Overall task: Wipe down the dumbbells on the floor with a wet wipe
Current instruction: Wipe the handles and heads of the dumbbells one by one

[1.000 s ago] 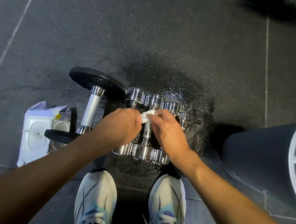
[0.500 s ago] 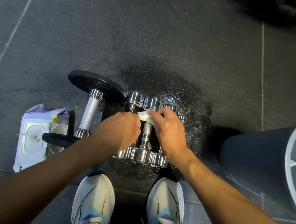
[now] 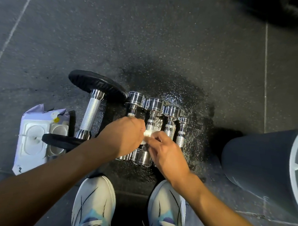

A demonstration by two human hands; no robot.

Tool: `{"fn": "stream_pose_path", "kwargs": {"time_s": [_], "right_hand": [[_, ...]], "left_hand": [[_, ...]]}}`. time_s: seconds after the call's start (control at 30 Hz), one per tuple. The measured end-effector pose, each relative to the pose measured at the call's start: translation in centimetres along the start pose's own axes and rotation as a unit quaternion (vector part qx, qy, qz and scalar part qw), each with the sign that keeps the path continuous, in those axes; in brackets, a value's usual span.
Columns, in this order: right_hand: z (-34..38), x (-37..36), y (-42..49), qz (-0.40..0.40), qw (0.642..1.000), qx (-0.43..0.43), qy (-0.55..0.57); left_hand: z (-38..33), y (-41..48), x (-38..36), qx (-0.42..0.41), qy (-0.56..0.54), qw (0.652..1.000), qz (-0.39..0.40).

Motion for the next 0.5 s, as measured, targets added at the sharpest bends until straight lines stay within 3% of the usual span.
{"fn": "stream_pose_path", "kwargs": {"time_s": [0.23, 0.33, 0.5], "right_hand": [[-1.6, 1.3, 4.0, -0.041, 0.999, -0.012, 0.028], [-2.3, 1.5, 3.9, -0.027, 0.997, -0.036, 0.064], [-1.9, 0.8, 1.8, 0.017, 0.996, -0.006, 0.091]], "left_hand": [[0.0, 0.2, -0.3, -0.012, 0.016, 1.0, -0.01], [0.3, 0.6, 0.0, 0.002, 0.023, 1.0, 0.001], [0.1, 0.4, -0.3, -0.006, 0.032, 0.998, 0.047]]}}
Point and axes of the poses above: each hand's wrist, its own y-axis towards the middle knuckle, its own x-axis out of the back of the hand, z = x × y, the point moved 5 cm from there along y, towards the middle knuckle, and after that the axes turned 11 degrees about y, right-handed, at the moved point
